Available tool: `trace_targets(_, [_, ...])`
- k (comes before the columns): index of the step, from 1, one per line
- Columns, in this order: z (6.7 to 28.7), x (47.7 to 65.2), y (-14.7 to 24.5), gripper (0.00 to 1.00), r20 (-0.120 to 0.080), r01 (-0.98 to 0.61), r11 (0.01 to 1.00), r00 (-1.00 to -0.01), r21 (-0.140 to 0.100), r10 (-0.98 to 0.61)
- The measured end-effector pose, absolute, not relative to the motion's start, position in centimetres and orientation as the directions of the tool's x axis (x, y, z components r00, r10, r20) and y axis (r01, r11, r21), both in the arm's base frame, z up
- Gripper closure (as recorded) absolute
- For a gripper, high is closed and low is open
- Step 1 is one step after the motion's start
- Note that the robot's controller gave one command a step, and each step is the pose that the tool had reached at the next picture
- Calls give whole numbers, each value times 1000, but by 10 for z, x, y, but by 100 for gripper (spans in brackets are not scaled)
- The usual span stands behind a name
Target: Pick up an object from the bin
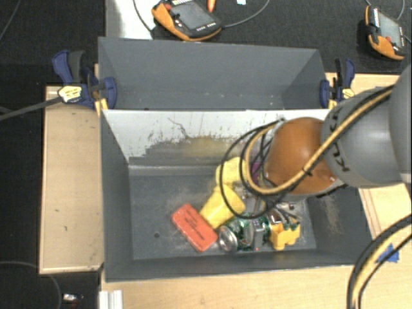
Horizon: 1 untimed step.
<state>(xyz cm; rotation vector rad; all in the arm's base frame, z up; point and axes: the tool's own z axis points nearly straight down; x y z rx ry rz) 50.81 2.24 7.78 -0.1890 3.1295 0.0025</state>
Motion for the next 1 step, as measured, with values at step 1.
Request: trace_targets(1, [68,501,35,0,-10,421,907,-907,6,421])
